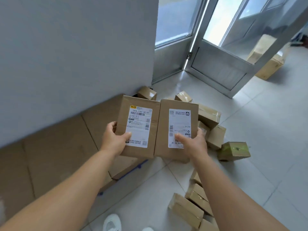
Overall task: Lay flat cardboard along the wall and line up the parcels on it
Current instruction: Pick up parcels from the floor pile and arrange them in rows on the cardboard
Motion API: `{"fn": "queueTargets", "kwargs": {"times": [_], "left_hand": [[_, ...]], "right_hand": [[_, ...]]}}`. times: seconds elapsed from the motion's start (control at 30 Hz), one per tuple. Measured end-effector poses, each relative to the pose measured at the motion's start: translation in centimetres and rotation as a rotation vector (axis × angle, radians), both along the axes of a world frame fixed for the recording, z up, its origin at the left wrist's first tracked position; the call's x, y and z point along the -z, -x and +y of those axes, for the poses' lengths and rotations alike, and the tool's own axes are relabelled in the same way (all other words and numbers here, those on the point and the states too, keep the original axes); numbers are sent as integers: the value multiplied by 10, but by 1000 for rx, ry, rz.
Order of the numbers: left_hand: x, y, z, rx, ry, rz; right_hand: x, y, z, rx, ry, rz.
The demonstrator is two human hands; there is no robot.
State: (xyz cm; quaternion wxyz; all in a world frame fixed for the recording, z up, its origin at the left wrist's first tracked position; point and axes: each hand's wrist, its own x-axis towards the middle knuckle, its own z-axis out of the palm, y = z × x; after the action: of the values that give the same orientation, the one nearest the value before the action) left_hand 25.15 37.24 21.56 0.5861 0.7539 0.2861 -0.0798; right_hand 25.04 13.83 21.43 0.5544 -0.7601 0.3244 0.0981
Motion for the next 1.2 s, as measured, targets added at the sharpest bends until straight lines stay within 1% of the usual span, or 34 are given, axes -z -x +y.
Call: {"fn": "queueTargets", "kwargs": {"times": [0.2,0.4,0.57,0.67,0.77,0.87,1.03,1.2], "left_hand": [[-57,42,73,-234,12,-67],[-103,103,170,-450,1,-93],[-129,171,256,-598,-13,-113],[-138,220,309,-671,-9,-110],[-146,267,363,-725,-16,-99],[-153,308,410,-745,-49,-86],[-153,358,470,-784,-54,-59],[-139,380,510,-826,-38,-18]], "right_hand": [[-57,-11,79,-170,-101,-41],[-101,2,187,-439,-83,-37],[-127,40,289,-618,-46,-88],[-135,73,353,-686,-55,-81],[-139,111,416,-723,-109,-69],[-142,146,469,-758,-145,-55],[-139,187,535,-815,-177,-47],[-124,202,584,-864,-143,-12]]}}
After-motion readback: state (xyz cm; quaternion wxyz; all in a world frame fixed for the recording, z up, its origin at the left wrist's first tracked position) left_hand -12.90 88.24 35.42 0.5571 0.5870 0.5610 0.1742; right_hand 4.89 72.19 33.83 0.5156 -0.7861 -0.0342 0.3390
